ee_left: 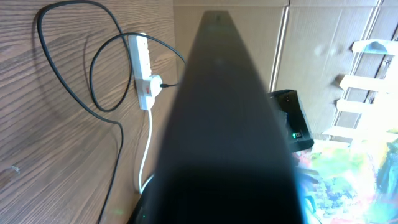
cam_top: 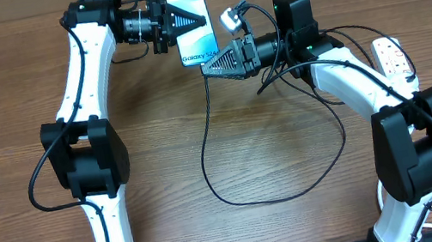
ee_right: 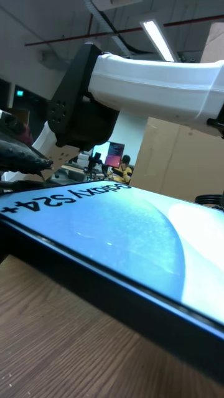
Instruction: Plug charger to phone and switch on socket
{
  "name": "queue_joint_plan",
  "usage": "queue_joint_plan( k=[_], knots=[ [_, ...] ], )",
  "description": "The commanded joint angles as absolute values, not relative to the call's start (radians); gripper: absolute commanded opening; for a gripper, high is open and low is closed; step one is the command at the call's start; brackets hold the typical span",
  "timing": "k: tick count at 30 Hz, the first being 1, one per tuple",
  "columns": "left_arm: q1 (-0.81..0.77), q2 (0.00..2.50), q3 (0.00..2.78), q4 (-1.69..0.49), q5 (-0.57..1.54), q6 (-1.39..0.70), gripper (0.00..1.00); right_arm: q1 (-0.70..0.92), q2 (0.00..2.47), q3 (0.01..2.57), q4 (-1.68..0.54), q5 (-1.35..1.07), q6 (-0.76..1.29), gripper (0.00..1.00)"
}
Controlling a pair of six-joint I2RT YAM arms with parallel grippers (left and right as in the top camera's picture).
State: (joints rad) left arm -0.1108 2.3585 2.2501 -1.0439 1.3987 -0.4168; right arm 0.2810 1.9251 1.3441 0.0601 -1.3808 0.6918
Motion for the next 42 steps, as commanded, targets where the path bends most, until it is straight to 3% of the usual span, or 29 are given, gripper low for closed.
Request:
queue_joint_plan(
  k=[1, 9, 18, 26, 31, 42],
  knots=[
    [-0.112, 2.341, 2.260, -1.043, 1.449, -0.427, 0.04, 0.276, 1.908, 1.347, 0.065, -1.391, 0.711, 0.29],
    [-0.112, 2.341, 2.260, -1.042, 1.449, -0.427, 0.04, 0.294, 1.908, 1.347, 0.055, -1.386, 0.710, 0.32],
    [-0.112, 2.341, 2.260, -1.036, 1.468, -0.427, 0.04, 0.298, 1.908, 1.347, 0.055, -1.363, 0.711, 0.22],
    [-0.112, 2.341, 2.260, -1.023, 1.468, -0.427, 0.04, 0.299, 1.908, 1.347, 0.055, -1.364, 0.711, 0.21],
    [-0.112, 2.341, 2.260, -1.019, 1.475, -0.427, 0.04, 0.299, 1.908, 1.347, 0.055, -1.364, 0.711, 0.04],
    [-0.112, 2.341, 2.260, -0.997, 1.494, -0.426, 0.04, 0.297, 1.908, 1.347, 0.060, -1.363, 0.711, 0.04]
  ],
)
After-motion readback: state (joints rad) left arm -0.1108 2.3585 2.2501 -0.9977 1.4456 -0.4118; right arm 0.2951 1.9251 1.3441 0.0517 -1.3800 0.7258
